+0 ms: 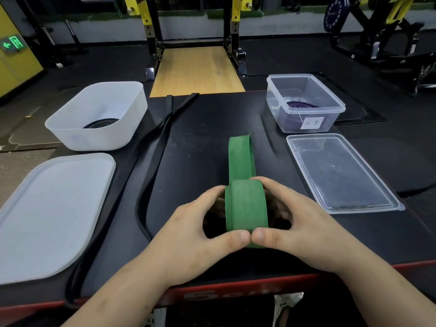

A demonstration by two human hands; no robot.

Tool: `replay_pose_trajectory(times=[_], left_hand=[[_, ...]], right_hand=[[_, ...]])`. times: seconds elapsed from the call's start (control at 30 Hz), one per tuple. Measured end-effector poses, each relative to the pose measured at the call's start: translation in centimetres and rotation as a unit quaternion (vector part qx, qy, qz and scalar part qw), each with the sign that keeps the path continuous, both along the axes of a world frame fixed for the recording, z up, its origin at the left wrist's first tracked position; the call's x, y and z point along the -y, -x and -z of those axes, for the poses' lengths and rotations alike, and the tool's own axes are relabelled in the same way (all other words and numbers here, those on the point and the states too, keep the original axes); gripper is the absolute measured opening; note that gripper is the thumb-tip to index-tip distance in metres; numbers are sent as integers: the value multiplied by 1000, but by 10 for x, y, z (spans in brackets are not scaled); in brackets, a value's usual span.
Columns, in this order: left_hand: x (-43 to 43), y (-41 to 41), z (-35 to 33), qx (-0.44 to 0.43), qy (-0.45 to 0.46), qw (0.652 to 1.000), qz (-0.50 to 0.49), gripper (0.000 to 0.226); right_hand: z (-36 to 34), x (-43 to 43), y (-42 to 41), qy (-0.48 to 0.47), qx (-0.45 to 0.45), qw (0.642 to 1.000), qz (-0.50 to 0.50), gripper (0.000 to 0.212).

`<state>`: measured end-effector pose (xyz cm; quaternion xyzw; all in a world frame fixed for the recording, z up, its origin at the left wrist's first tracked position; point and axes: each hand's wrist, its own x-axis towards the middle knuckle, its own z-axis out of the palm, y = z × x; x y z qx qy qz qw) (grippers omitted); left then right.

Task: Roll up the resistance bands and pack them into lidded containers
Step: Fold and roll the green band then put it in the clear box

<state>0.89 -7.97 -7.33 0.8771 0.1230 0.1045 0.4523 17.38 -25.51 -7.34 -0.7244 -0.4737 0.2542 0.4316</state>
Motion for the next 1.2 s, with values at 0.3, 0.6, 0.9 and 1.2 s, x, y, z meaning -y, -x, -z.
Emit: replay_pose_trajectory(times=[0.3,0.6,0.9,1.2], left_hand=[[-1,-3,-1,-8,40,999,30,74],[-2,-11,0,5,55,998,14,69],[3,0,-3,28,72,997,25,54],[5,-3,-2,-2,94,995,43,50]], right_hand=[[2,-8,-1,15,21,999,48,68],[1,-2,-4,17,-9,1000,24,100],[-4,7,3,-13,-24,999,21,76],[-3,10,7,4,-33,999,30,71]])
